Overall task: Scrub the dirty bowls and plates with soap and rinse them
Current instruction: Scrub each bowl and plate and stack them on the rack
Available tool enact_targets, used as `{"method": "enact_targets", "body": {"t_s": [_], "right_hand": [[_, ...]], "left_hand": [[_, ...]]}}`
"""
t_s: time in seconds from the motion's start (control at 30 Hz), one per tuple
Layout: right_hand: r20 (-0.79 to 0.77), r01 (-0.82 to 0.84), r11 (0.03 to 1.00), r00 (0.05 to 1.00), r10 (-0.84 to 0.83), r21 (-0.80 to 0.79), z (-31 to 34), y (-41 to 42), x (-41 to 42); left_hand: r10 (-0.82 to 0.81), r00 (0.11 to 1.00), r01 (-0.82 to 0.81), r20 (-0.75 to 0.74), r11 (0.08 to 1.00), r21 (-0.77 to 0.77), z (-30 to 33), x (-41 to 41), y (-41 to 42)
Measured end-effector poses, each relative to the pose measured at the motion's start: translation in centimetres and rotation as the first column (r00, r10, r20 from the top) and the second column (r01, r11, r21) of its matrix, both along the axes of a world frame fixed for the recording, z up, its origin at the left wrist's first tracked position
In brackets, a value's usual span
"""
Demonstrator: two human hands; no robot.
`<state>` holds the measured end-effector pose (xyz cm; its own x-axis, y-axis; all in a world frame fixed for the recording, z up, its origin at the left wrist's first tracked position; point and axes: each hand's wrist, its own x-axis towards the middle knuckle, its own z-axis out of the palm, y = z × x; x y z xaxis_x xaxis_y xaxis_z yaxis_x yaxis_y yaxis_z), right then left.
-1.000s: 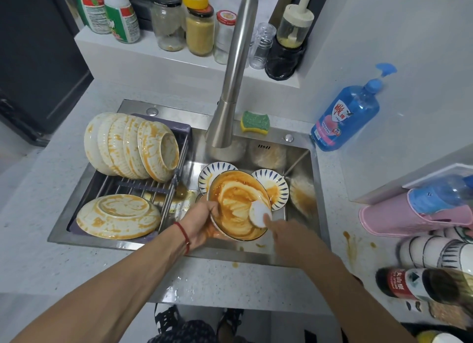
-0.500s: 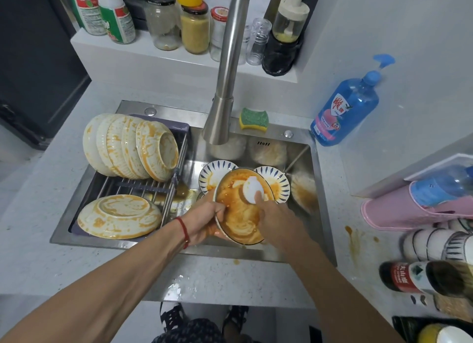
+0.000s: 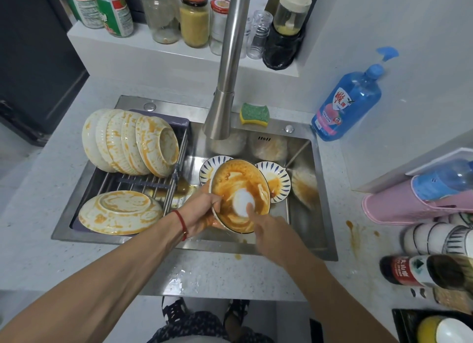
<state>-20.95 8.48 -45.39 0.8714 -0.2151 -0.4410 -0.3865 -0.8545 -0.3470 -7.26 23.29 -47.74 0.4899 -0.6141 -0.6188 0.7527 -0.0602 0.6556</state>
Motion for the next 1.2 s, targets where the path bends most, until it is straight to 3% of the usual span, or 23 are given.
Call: {"method": "enact_targets", "body": {"t_s": [0.07, 0.23, 0.33, 0.47, 0.6, 0.73, 0.8, 0.87, 1.0, 1.1, 1.2], "right_hand": [[-0.041, 0.072, 0.993, 0.996, -0.076, -0.096, -0.5, -1.6, 0.8], [0.000, 0.007, 0.996, 1.000, -0.007, 0.093, -0.3, 1.2, -0.9], [-0.034, 0.087, 0.995, 0.995, -0.089, -0.047, -1.0, -1.5, 0.4], [-0.015, 0.059, 0.980, 0.998, -0.057, 0.192, -0.3, 1.2, -1.1], [-0.075, 0.050, 0.996, 0.996, -0.056, -0.078, -1.1, -2.1, 0.1], [-0.083, 0.024, 1.000, 0.996, -0.026, -0.017, -0.7, -1.6, -0.6], [-0.088, -0.010, 0.990, 0.996, -0.003, -0.143, -0.8, -2.4, -0.4], [-0.034, 0.094, 0.965, 0.994, -0.105, -0.247, -0.5, -3.3, 1.5], [0.108, 0.142, 0.990, 0.985, -0.138, -0.022, 1.0, -1.2, 4.9], [0.146, 0.028, 0.987, 0.988, -0.051, 0.156, 2.4, -0.2, 4.4], [0.128, -0.127, 0.981, 0.986, 0.108, 0.149, 3.1, 0.0, 2.7]], "left_hand": [[-0.011, 1.000, 0.011, -0.005, 1.000, -0.002, 0.1, -0.1, 0.0], [0.011, 1.000, -0.011, 0.024, 1.000, 0.026, 0.6, 0.4, -0.5], [0.000, 1.000, 0.000, 0.028, 1.000, 0.023, 0.9, 0.7, -0.5], [0.017, 0.999, -0.018, 0.032, 0.999, 0.037, 0.7, 1.1, -0.4], [0.007, 1.000, -0.008, 0.026, 0.999, 0.036, 0.9, 0.9, -0.4], [0.018, 1.000, -0.019, 0.021, 0.999, 0.036, 0.9, 1.0, -0.6], [-0.018, 1.000, 0.017, 0.022, 0.999, 0.035, 0.6, 0.9, -0.7], [-0.066, 0.998, 0.066, 0.019, 0.997, 0.034, 0.7, 0.3, -1.0], [-0.139, 0.990, 0.139, 0.002, 0.989, -0.056, 0.8, -0.3, -1.4], [-0.141, 0.984, 0.121, -0.108, 0.976, -0.181, 1.0, 0.7, -0.9], [-0.111, 0.968, 0.043, -0.226, 0.957, -0.286, 1.2, 1.6, -0.3]]}}
